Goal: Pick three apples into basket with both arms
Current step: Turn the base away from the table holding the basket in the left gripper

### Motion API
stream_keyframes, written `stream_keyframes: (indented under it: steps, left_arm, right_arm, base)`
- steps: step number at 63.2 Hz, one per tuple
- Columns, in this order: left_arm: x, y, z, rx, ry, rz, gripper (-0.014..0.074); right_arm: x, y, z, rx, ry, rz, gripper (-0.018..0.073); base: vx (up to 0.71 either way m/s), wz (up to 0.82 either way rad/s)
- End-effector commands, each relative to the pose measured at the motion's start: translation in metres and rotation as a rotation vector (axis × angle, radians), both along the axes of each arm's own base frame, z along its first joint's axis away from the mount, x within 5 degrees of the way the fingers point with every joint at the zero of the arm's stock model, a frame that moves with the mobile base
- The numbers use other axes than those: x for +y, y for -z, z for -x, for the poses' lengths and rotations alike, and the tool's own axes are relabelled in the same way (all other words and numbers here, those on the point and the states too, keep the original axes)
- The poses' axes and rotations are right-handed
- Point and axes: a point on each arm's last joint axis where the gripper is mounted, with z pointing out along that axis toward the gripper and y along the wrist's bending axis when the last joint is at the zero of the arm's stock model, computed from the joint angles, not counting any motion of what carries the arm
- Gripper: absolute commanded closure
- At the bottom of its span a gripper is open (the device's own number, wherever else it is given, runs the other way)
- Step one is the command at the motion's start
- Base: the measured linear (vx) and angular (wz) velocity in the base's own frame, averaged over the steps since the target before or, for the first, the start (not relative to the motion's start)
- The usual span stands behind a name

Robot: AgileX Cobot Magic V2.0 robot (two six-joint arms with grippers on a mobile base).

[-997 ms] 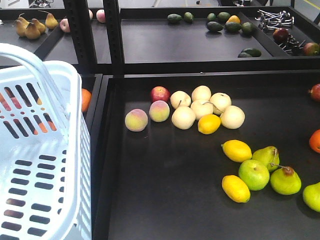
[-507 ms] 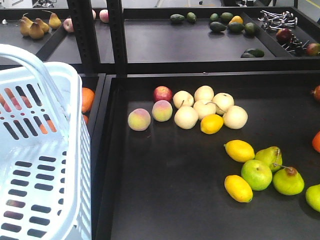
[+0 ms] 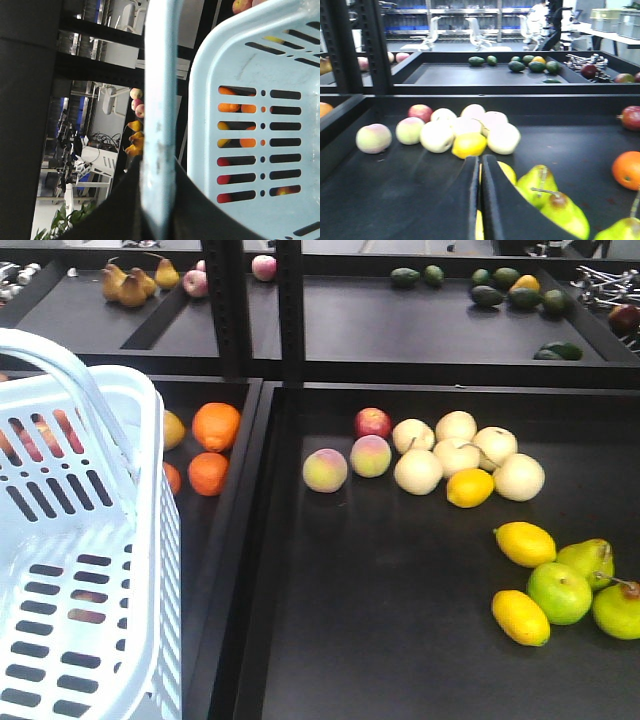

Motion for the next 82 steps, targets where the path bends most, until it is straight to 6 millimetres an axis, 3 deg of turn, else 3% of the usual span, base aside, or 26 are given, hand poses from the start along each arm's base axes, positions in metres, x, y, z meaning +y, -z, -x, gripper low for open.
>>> stream_keyframes:
  steps: [1, 82]
  left_arm:
    - [0.0000, -0.0186, 0.0032, -0.113, 0.026, 0.054, 0.0603]
    - [0.0000, -0.0186, 0.0032, -0.113, 0.026, 0.054, 0.0603]
  right_arm:
    - [0.0003, -0.0024, 0.0002, -0.071, -0.001, 0.009, 0.0568]
    - [0.0003, -0.0024, 0.0002, -0.071, -0.001, 0.009, 0.0568]
  base:
    - [-0.06, 0.23]
    - [-0.04, 0.32]
